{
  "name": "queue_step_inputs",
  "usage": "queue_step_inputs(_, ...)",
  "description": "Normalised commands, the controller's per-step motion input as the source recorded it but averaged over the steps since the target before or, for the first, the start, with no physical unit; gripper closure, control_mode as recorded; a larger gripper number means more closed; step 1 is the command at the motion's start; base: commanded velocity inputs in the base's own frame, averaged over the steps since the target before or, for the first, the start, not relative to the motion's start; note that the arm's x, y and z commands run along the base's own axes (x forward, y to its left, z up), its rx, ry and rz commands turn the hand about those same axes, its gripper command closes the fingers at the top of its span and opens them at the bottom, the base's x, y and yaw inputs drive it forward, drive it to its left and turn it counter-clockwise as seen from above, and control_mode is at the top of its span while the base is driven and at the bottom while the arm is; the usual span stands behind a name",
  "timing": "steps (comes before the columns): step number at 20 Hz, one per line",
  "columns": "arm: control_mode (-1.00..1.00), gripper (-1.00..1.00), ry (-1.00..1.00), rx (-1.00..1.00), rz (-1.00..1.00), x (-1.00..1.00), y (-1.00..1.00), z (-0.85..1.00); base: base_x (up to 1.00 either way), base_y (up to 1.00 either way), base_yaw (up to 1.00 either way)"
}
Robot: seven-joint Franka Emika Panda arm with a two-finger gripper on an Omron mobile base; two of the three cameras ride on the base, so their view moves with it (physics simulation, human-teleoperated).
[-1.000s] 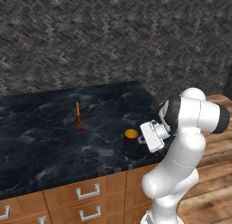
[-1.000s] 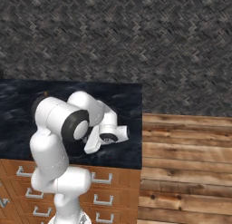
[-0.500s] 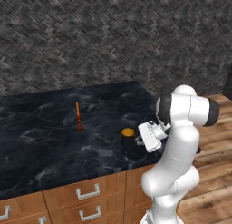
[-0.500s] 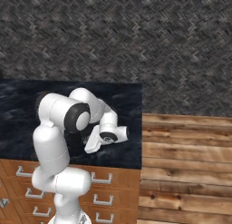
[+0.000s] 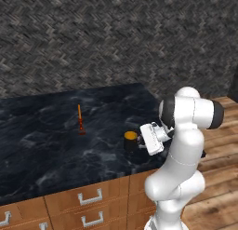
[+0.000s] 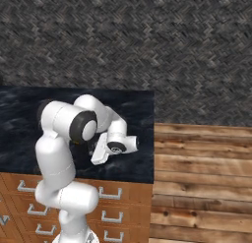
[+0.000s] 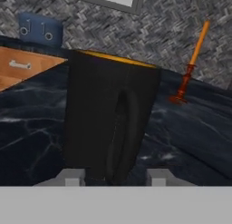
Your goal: Open the cabinet directly in front. Then move the beer and the mug to the dining counter with the candle on it.
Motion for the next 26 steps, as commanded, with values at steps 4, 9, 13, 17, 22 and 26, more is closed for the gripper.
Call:
queue_step_inputs(4, -1.00, -1.00, -0.21, 0.01, 0.00, -0.21, -0.18, 0.04, 0.00, 0.00, 0.00)
queue_step_inputs(9, -1.00, -1.00, -0.18, 0.00, 0.00, -0.23, -0.18, 0.42, 0.00, 0.00, 0.00)
queue_step_inputs(13, -1.00, -1.00, -0.12, 0.00, 0.00, -0.30, -0.36, 0.73, 0.00, 0.00, 0.00)
queue_step_inputs(17, -1.00, -1.00, -0.14, 0.00, 0.00, -0.30, -0.37, 0.87, 0.00, 0.00, 0.00)
queue_step_inputs(22, -1.00, -1.00, -0.11, -0.02, 0.00, -0.33, -0.22, 0.81, 0.00, 0.00, 0.00)
queue_step_inputs(26, -1.00, -1.00, -0.17, -0.14, -0.03, -0.47, -0.06, 0.65, 0.00, 0.00, 0.00)
